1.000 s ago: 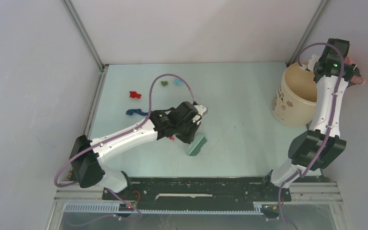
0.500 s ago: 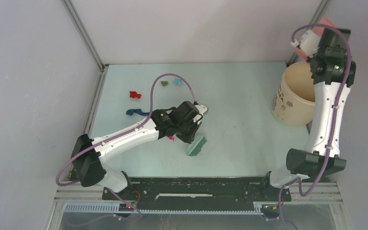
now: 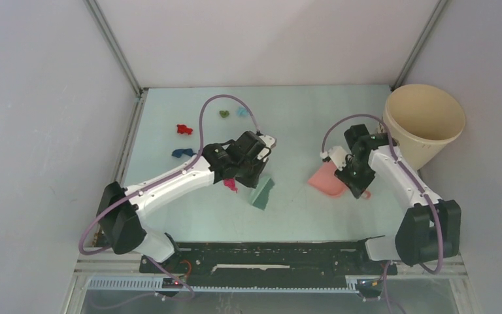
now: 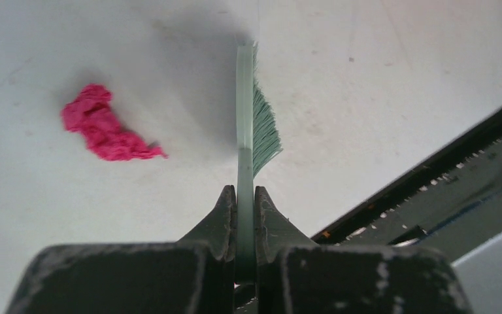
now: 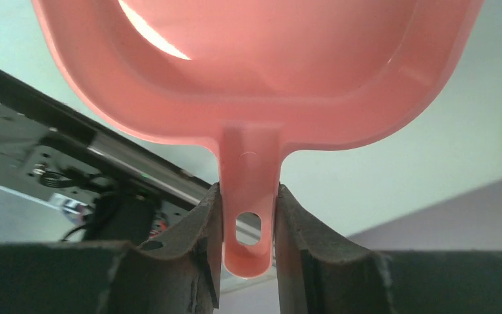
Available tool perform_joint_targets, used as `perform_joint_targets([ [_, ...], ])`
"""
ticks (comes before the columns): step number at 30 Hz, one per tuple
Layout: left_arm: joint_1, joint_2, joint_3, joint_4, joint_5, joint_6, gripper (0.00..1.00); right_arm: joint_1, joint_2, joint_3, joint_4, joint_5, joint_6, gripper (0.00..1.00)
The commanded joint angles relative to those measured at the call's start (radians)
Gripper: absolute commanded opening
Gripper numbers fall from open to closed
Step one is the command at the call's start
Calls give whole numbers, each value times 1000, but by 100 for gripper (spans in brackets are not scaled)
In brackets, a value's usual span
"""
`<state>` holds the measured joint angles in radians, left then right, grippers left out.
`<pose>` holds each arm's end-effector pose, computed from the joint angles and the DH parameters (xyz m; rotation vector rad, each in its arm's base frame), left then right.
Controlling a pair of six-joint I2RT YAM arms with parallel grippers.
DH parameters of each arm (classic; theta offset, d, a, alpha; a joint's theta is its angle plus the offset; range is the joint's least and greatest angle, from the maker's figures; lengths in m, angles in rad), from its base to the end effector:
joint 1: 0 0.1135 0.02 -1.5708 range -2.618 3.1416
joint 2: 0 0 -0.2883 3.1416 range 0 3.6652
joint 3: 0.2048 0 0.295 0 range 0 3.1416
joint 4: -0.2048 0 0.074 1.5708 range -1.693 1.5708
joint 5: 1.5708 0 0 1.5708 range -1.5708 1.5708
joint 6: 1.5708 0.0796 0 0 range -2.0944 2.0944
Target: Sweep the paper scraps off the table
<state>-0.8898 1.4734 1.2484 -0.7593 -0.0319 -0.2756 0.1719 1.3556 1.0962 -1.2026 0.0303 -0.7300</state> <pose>0.2361 -0.2873 0.2666 0.7760 2.4883 -0.3984 0.2661 0.0438 0.2264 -1.3244 2.7408 -0.0900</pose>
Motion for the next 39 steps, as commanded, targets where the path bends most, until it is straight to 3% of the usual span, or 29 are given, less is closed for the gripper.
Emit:
perform_joint_targets([
  [1,29,-4,63,-66,-176,51,0,28,-30,-52,73,-157,149,0],
  [8,29,4,160,-181,-556,113,0,209,63,-118,154,-141,226,0],
  [13,29,18,240,-268,-735,158,0,317,157,-118,213,-158,242,0],
  [16,28,38,243,-279,-932,202,0,372,203,-119,230,-157,237,0],
  [19,40,98,227,-244,-1160,263,0,423,230,-118,244,-175,232,0],
  [21,64,178,245,-244,-1228,272,0,450,236,-118,253,-186,230,0],
  [30,240,459,314,-264,-1174,245,0,491,169,-145,327,-201,239,24],
  [36,279,422,278,-162,-1002,221,0,459,5,-239,381,-270,191,37],
  [39,291,379,210,-54,-941,253,0,415,-110,-304,435,-304,147,77],
])
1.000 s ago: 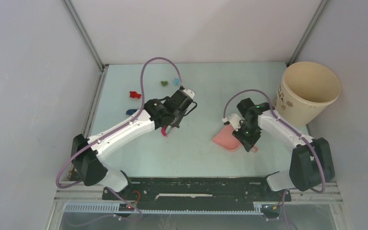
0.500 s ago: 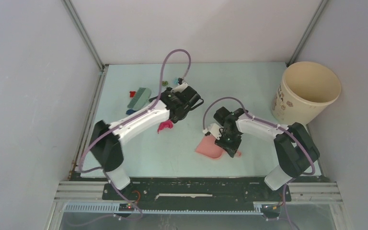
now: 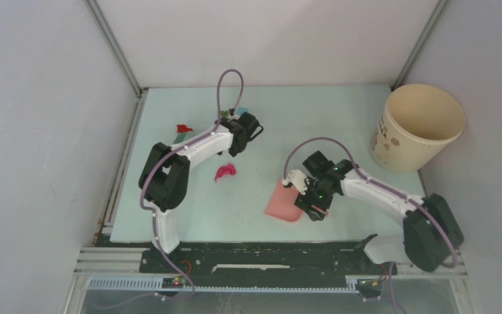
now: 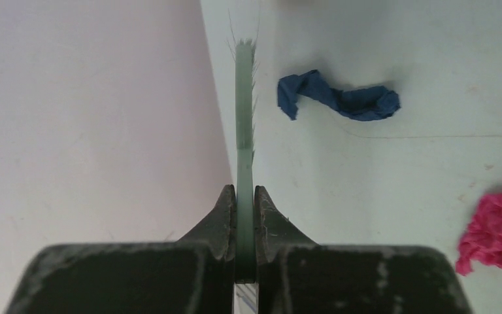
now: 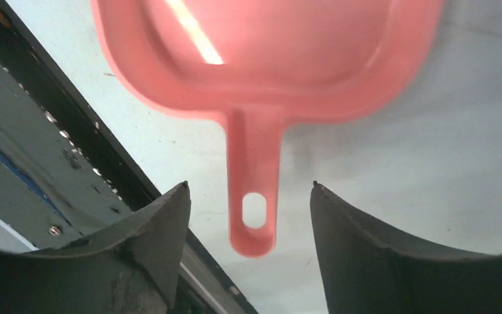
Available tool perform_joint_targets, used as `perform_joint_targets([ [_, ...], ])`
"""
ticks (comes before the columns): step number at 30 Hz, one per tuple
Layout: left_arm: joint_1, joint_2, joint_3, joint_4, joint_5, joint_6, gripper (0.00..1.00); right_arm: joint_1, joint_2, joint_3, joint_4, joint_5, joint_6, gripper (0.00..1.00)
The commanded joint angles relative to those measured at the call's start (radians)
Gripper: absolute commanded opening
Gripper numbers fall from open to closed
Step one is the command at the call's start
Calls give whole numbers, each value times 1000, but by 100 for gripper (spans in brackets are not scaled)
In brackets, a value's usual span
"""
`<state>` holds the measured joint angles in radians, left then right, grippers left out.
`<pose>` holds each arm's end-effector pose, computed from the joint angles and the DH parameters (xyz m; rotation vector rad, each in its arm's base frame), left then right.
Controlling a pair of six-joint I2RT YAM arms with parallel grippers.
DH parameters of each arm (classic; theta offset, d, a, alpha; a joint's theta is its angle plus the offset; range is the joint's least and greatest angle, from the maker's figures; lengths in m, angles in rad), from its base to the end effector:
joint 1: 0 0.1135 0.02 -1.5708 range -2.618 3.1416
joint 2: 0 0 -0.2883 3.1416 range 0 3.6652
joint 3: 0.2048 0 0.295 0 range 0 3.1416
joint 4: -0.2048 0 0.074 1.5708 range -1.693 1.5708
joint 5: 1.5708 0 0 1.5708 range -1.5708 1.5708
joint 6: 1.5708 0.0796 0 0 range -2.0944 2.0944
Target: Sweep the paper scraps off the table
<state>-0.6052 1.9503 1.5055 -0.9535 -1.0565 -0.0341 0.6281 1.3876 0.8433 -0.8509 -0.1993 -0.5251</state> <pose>0.3953 -0.1892 0.1997 0.5527 2.3070 1.2482 0.2110 0.1727 0.1490 -1.6362 2.4682 0.3091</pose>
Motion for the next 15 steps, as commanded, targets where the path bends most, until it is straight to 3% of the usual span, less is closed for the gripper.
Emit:
perform_joint_targets([
  [1,13,-107,-63,167,105,15,0,-55,-180,-80,95,-88,-72,86],
  [2,21,-116,-76,189,134,11,0,-66,-213,-99,101,-98,-85,94],
  [4,43,-127,-99,215,201,11,0,-84,-265,-139,114,-103,-105,99],
  [9,72,-117,-101,253,218,63,0,-207,-304,-174,84,-208,-145,100],
  [15,71,-139,-64,192,448,-14,0,-289,-320,-160,-27,-345,-258,100],
])
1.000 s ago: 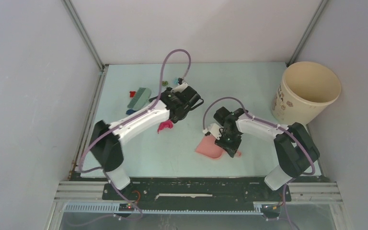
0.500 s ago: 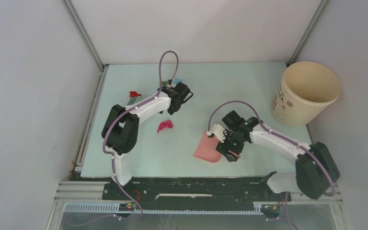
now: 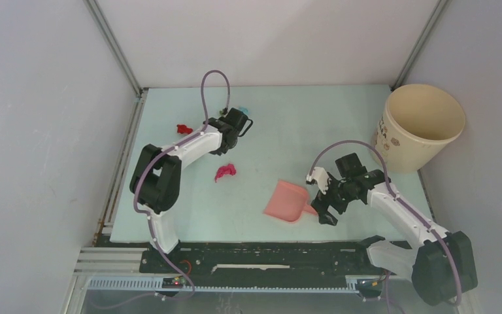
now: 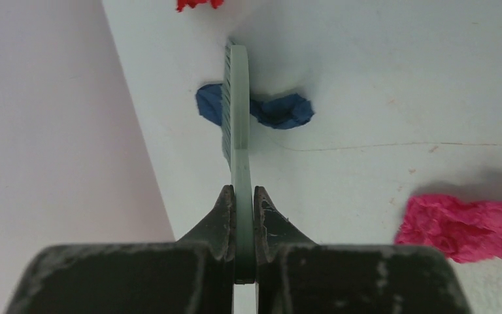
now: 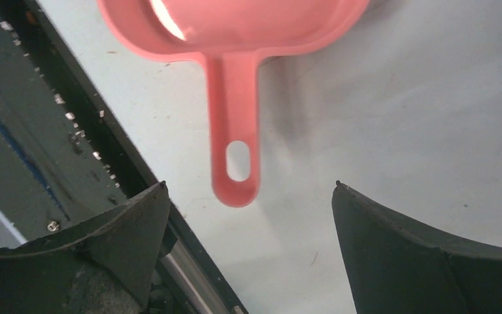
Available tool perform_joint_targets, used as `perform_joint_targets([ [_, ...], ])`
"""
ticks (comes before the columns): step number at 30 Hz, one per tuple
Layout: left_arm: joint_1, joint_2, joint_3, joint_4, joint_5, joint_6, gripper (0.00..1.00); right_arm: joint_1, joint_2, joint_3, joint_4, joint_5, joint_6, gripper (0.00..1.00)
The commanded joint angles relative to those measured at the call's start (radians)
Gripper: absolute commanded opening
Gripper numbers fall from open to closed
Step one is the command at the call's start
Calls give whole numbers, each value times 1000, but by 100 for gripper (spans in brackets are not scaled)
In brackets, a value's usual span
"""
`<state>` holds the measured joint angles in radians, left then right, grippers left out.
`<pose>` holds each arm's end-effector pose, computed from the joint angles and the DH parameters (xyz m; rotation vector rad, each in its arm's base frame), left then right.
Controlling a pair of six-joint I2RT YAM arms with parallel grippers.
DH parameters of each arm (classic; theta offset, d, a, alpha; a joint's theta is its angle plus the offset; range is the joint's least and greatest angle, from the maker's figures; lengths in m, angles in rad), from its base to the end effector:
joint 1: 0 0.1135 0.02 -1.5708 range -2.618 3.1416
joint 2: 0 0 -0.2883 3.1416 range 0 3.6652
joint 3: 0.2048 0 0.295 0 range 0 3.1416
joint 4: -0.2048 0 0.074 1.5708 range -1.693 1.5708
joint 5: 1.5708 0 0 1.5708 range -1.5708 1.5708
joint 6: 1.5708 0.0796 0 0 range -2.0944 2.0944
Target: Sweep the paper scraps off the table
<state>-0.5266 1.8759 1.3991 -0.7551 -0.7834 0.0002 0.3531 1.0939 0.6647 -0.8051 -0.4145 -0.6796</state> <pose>0.4035 -0.1696 0.1862 0.4770 2.4425 0.8795 0.1989 0.1075 0.1654 -1.4193 2.3044 0.4865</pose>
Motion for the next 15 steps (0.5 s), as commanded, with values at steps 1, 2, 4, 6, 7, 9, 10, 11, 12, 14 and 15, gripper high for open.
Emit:
perform_joint_targets([
  [1,-16,-76,41,-12,209,-68,0,-10,-23,19,-78,-133,-108,100],
  [2,-24,-88,41,-18,235,-80,0,-5,-15,20,-74,-128,-108,99],
  [4,-42,-110,45,-33,282,-107,0,12,14,17,-50,-93,-92,94],
  [6,-53,-130,48,-48,346,-135,0,25,51,16,-15,-52,-67,87],
  [7,-59,-139,48,-54,381,-152,0,32,68,16,0,-32,-58,84],
  [9,-71,-159,43,-59,437,-182,0,45,100,15,22,7,-44,80],
  [10,-78,-170,35,-56,455,-199,0,53,114,16,30,22,-37,79],
  [11,-86,-179,24,-49,462,-219,0,58,125,15,41,35,-30,79],
  [12,-97,-191,13,-33,485,-240,0,63,133,16,48,44,-25,78],
  [14,-124,-212,-10,-5,550,-273,0,74,144,15,55,53,-17,77],
  [15,-140,-220,-17,4,568,-289,0,78,146,16,59,58,-13,77],
])
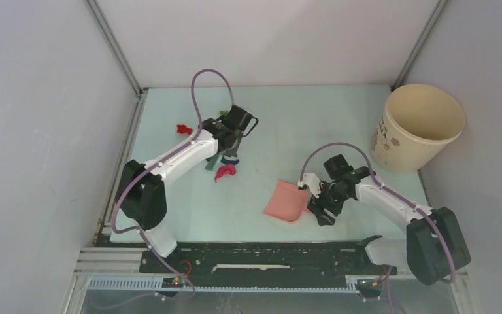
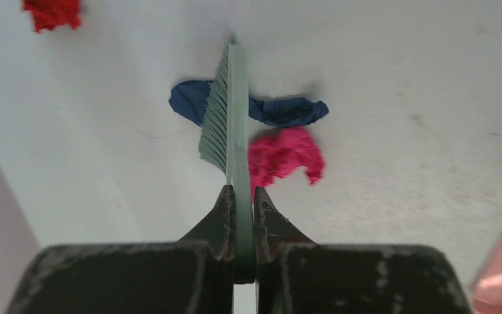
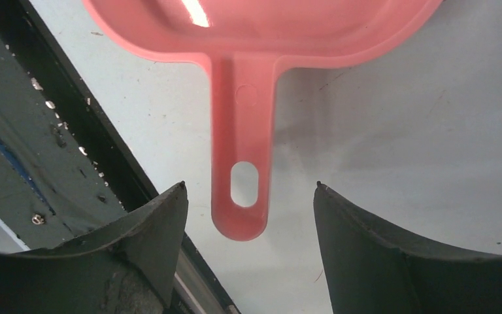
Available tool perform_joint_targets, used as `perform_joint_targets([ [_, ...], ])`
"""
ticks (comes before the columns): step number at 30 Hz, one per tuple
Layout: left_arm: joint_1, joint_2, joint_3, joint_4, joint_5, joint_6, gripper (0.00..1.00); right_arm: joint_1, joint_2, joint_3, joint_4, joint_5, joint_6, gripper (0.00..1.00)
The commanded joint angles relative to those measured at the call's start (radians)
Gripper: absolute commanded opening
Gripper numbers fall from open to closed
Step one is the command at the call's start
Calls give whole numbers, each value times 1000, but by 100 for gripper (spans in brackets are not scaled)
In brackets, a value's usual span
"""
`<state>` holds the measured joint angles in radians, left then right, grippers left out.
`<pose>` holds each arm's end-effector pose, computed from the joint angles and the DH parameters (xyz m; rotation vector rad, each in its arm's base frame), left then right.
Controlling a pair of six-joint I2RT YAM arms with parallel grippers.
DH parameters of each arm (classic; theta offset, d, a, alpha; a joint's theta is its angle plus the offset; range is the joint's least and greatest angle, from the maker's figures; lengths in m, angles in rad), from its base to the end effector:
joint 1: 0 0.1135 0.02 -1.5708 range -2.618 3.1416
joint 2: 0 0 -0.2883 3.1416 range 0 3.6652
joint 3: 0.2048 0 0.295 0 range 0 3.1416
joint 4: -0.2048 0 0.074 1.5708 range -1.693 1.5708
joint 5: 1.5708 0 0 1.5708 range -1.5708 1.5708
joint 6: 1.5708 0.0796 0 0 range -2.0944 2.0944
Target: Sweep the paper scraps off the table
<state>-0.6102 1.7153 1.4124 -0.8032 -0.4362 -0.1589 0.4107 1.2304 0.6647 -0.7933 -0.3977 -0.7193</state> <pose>0.3640 -0.2135 0.2393 0.4381 2.5034 0.2961 0.1992 0.1204 0.1370 -1.5654 2.3562 0.5169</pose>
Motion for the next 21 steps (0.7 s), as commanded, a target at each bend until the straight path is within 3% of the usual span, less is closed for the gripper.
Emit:
perform_joint_targets([
  [1,-73,-66,-31,59,228,-146,0,26,12,16,52,50,31,77],
  [9,-175,-91,33,35,301,-230,0,68,33,16,95,103,54,72],
  [15,-184,-196,22,29,317,-237,0,99,70,26,91,119,59,56],
  [21,-176,-338,9,-43,156,-183,0,113,93,43,84,134,71,36],
])
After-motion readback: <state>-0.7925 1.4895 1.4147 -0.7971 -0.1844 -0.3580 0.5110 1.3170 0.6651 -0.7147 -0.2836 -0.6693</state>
